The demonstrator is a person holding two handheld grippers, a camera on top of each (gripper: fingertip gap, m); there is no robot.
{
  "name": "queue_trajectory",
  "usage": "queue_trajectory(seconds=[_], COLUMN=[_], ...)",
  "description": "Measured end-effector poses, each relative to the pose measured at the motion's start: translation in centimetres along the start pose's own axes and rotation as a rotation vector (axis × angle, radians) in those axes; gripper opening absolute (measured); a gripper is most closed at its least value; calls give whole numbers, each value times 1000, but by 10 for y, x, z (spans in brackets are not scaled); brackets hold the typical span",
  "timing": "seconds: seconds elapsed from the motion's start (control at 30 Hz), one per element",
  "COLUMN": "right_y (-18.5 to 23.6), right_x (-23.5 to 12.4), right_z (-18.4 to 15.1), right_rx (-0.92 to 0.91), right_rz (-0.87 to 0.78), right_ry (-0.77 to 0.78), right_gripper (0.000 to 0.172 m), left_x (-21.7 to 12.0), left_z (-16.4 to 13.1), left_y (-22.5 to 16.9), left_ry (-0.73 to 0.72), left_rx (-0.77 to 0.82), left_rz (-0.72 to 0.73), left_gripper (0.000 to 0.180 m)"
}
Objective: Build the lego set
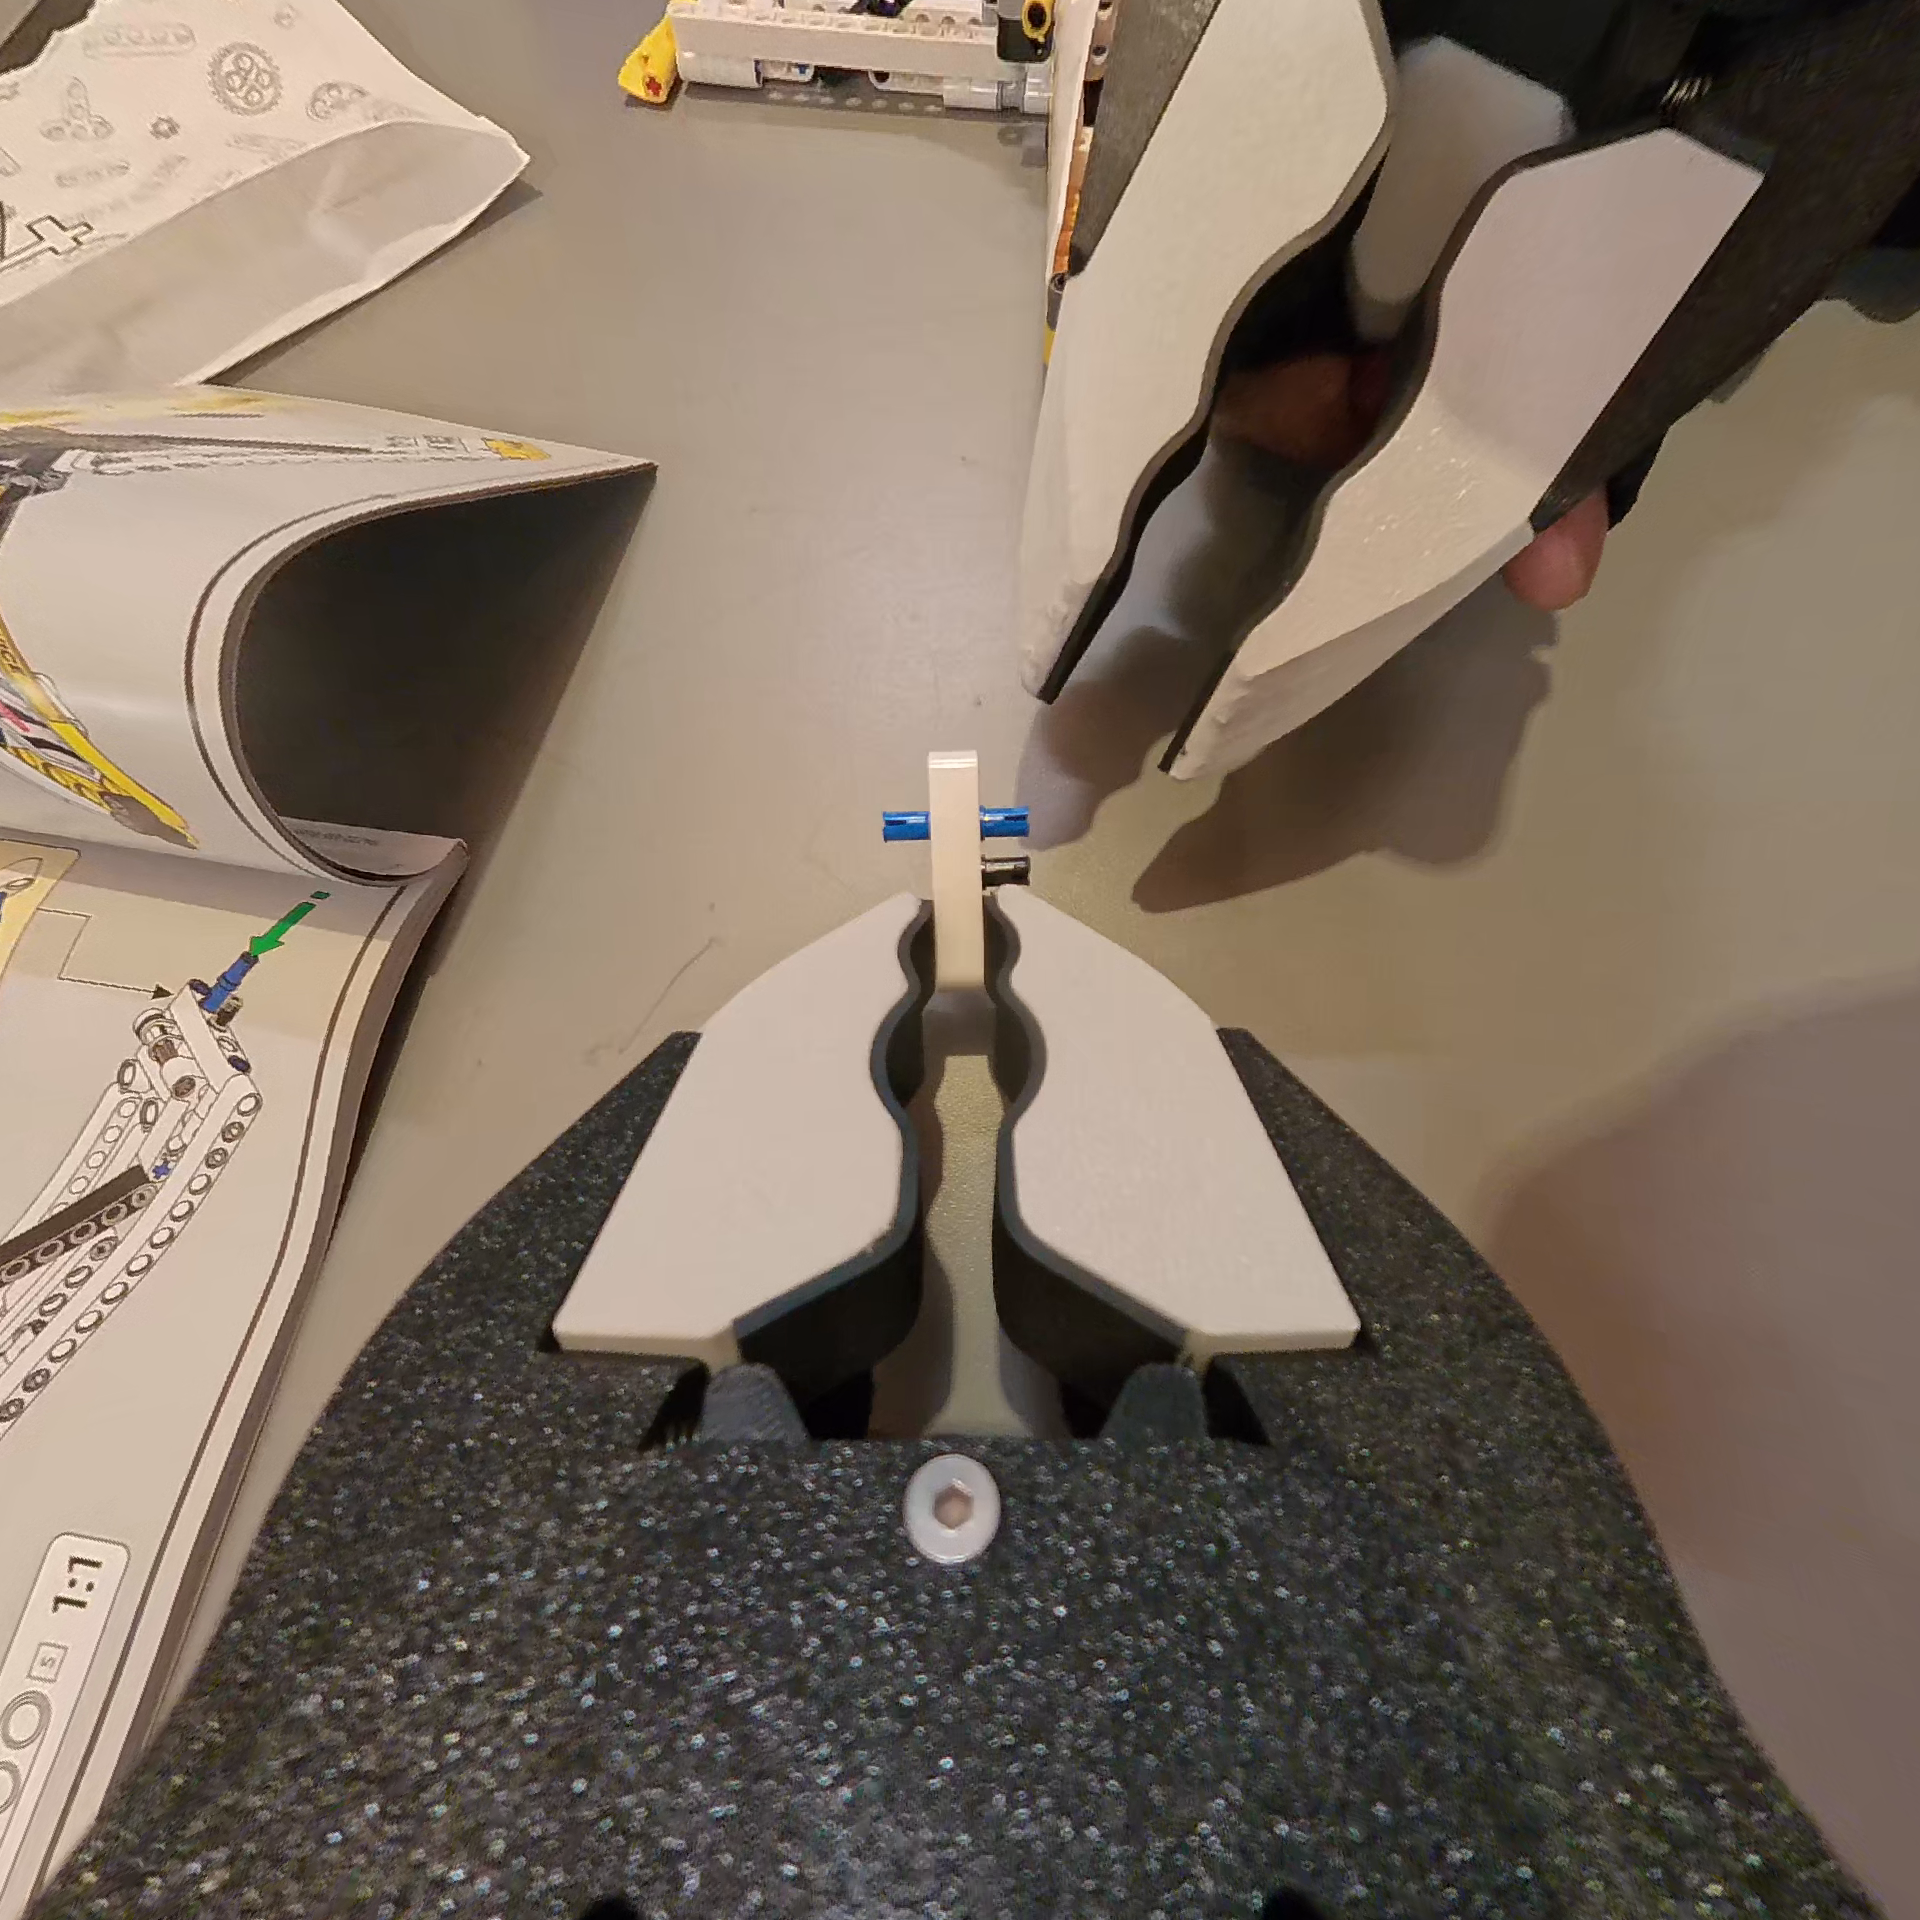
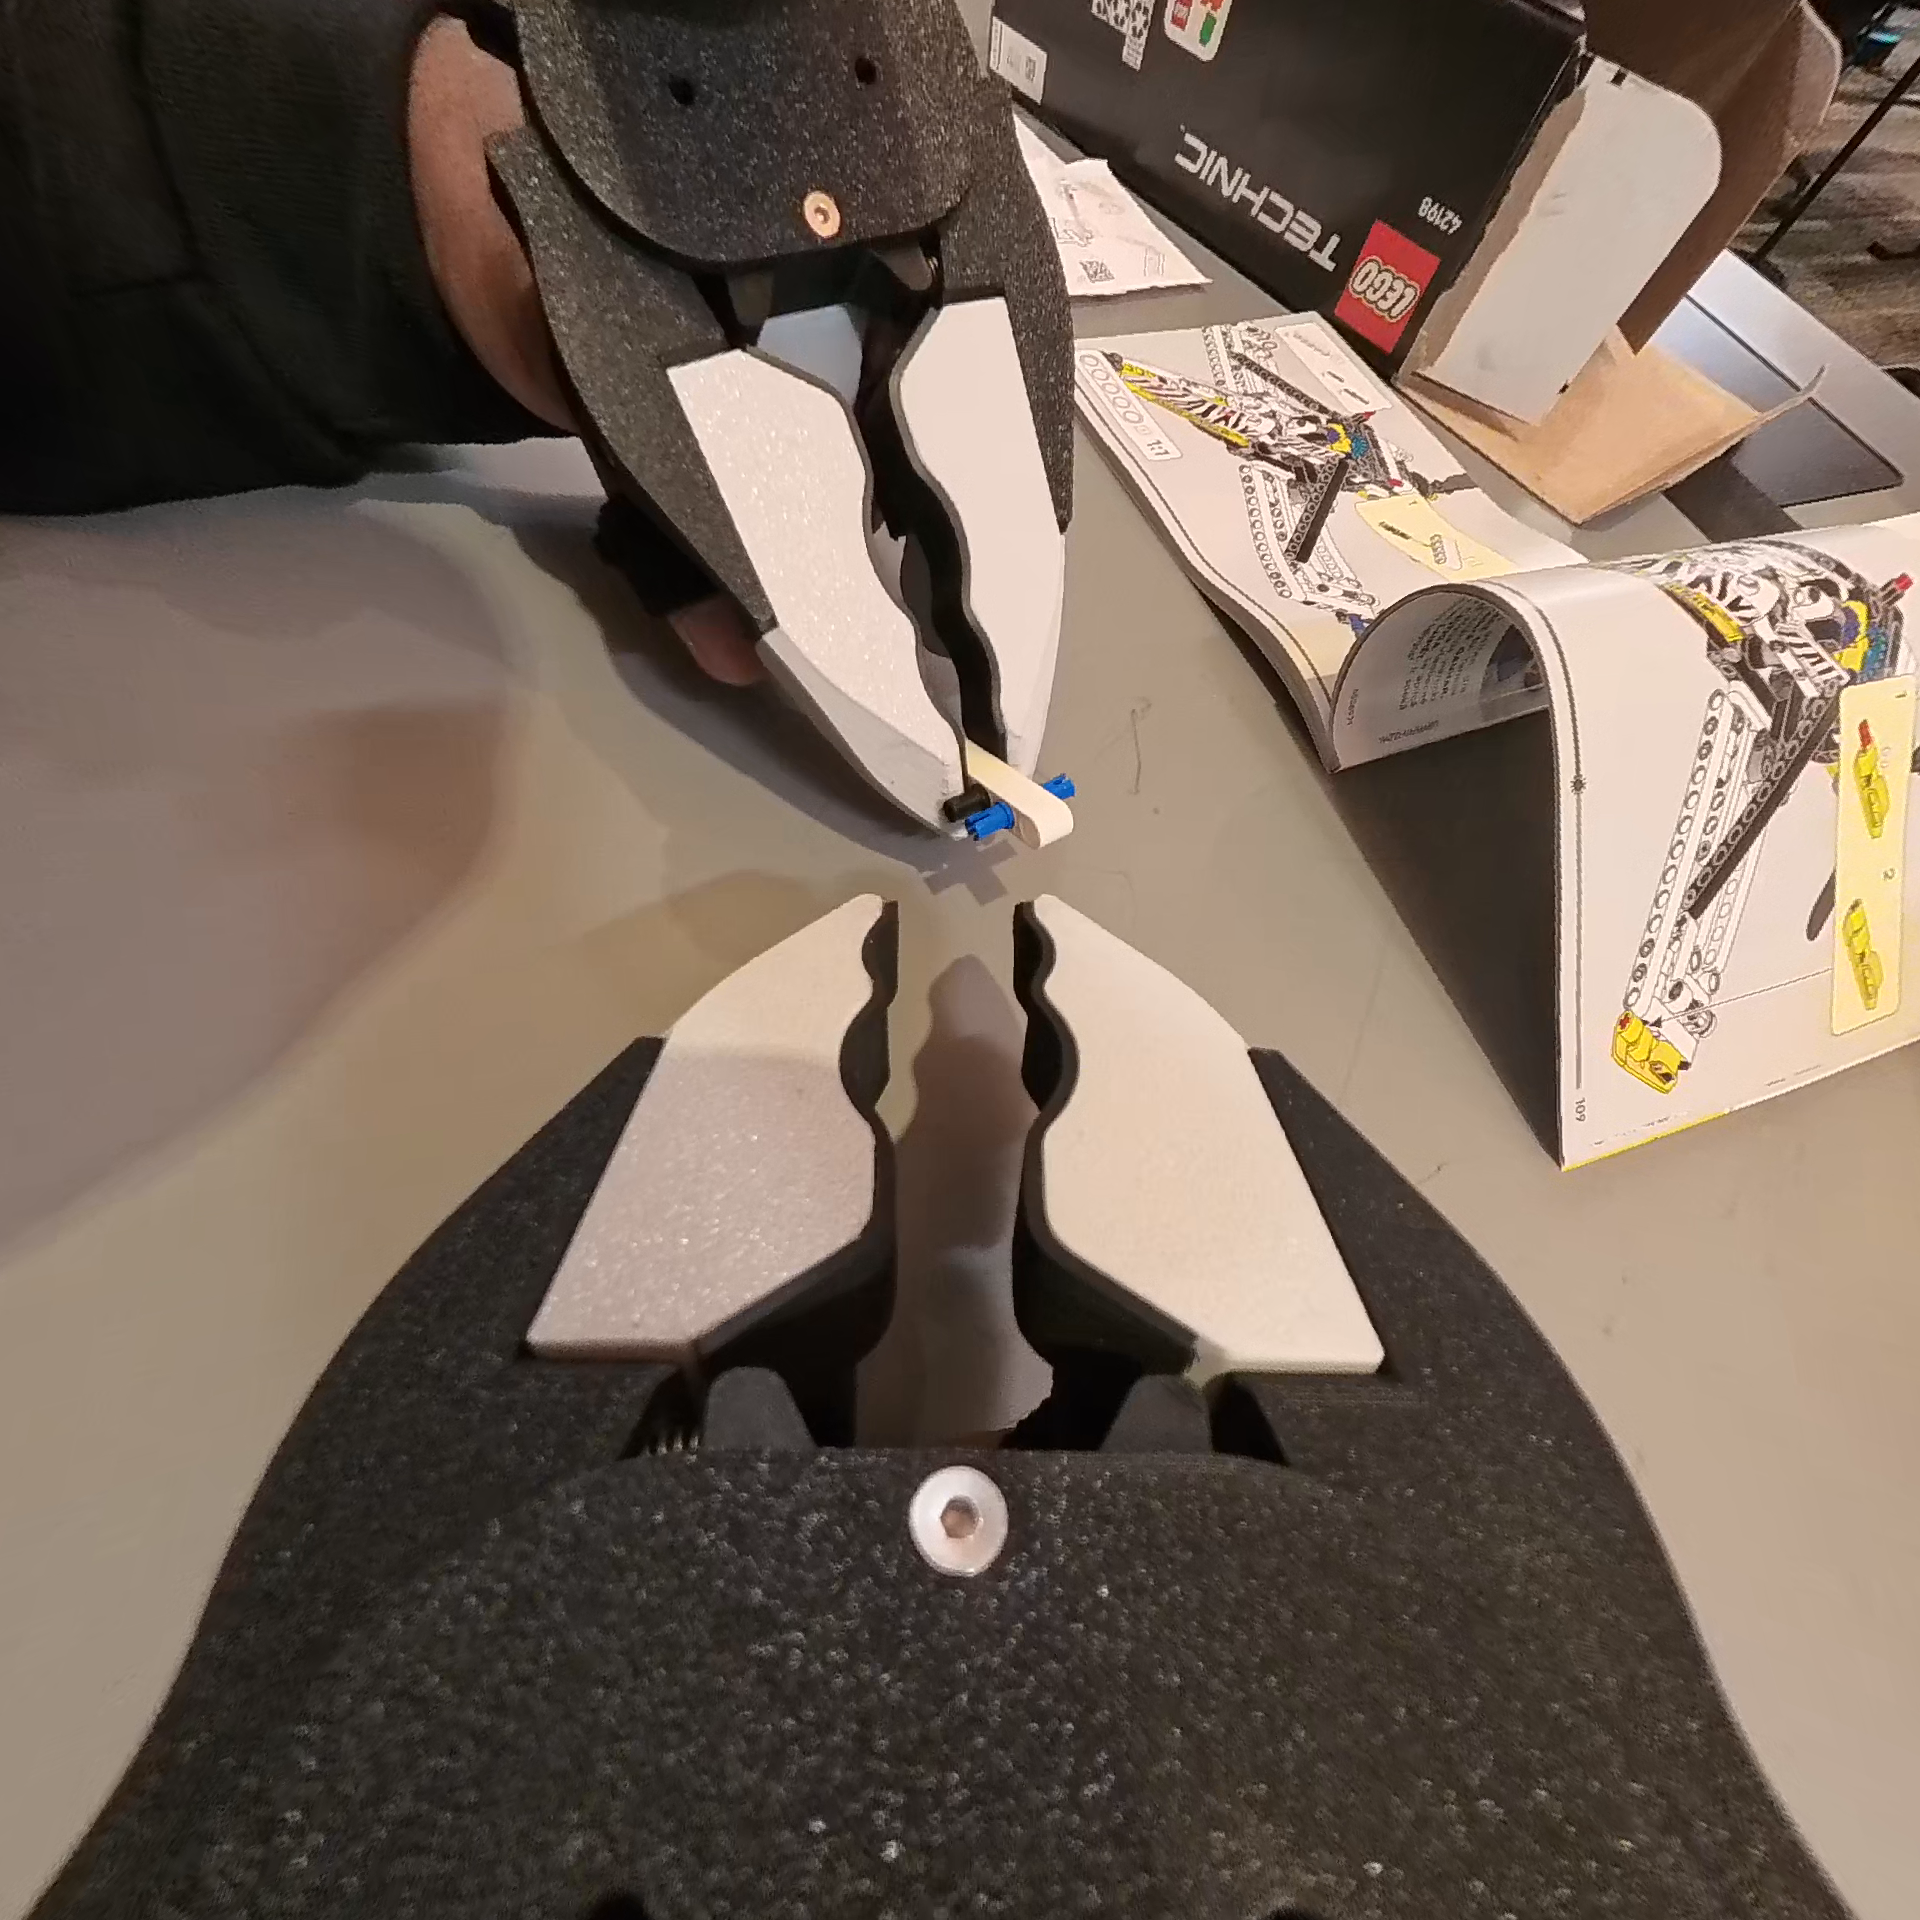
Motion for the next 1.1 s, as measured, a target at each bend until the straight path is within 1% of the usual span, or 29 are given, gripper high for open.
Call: queue_trajectory(seconds=[0.33, 0.47, 0.53, 0.6, 1.1], right_y=[0, 0, -1, -1, -1], right_x=[0, 0, 0, 0, 0], right_z=[0, 0, 0, 0, 0], right_rx=[2, 5, 6, 8, 10], right_rz=[4, 5, 6, 7, 8], right_ry=[1, 3, 5, 5, 7], right_gripper=[21, 21, 21, 21, 21], left_x=[0, 0, 2, 4, 6], left_z=[0, 2, 1, -1, -1], left_y=[0, -2, -2, -3, -3], left_ry=[2, 0, 39, 71, 88], left_rx=[5, 44, 82, 103, 103], left_rz=[11, 56, 109, 128, 132], left_gripper=[8, 8, 8, 8, 8])
Point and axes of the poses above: each gripper's, where its closed fingertips meet, x out along the fingers, z out of its top, y = z × x across the jaws, the point moved 9 cm from there along -x, back along the fingers, and after that the axes turned 8 degrees about y, right-handed, at the moved point
